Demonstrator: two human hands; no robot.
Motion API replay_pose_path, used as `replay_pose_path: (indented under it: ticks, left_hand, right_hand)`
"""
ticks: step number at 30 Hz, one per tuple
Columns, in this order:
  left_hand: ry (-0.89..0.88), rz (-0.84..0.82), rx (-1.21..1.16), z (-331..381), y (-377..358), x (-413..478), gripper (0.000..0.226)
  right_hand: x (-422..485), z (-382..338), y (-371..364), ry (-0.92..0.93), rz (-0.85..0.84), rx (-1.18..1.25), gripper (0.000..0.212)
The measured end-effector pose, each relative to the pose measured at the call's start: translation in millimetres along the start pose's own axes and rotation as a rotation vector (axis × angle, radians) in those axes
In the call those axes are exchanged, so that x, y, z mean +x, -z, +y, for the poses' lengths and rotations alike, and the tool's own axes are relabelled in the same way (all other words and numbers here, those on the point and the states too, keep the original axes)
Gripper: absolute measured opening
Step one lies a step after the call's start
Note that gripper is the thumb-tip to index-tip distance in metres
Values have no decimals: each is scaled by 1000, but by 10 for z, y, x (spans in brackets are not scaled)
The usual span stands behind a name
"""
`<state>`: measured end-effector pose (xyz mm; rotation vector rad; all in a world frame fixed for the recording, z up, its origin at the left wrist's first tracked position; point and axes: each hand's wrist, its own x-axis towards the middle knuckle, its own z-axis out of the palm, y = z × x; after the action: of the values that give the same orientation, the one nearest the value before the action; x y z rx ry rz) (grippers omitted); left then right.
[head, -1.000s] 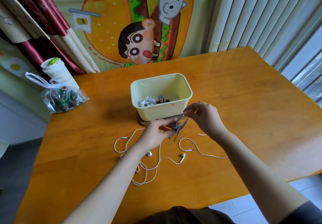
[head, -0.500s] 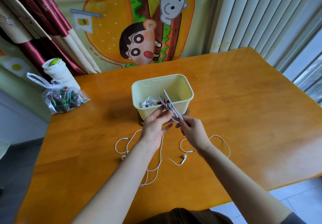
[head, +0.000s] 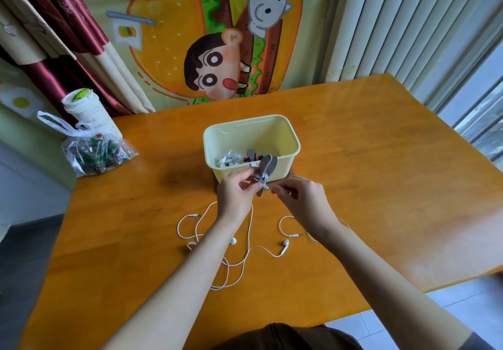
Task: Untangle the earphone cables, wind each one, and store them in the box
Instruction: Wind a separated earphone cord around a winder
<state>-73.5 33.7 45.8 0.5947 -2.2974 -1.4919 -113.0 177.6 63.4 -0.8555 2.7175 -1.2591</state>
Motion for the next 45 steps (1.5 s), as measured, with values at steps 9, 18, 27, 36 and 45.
replay_pose_path:
  ticks: [9,18,27,36,45]
  left_hand:
    - [-148,-209,193,-1,60,-85,41]
    - [-13,-504,-294,97,127,-154,34]
    - [353,-364,-919,277,35,-131,25]
    - [442,-7,-706,192,-7,-65,21]
    - [54,15,45,-24,55,-126,27]
  right_hand:
    - [146,25,299,52,33,-61,13]
    - [270,187,358,-97,8,140,10]
    - [105,112,39,-327,-17,482,29]
    - [-55,-4,-108,-247,-25,287,19]
    - [1,-98,114,-109,-99,142,18]
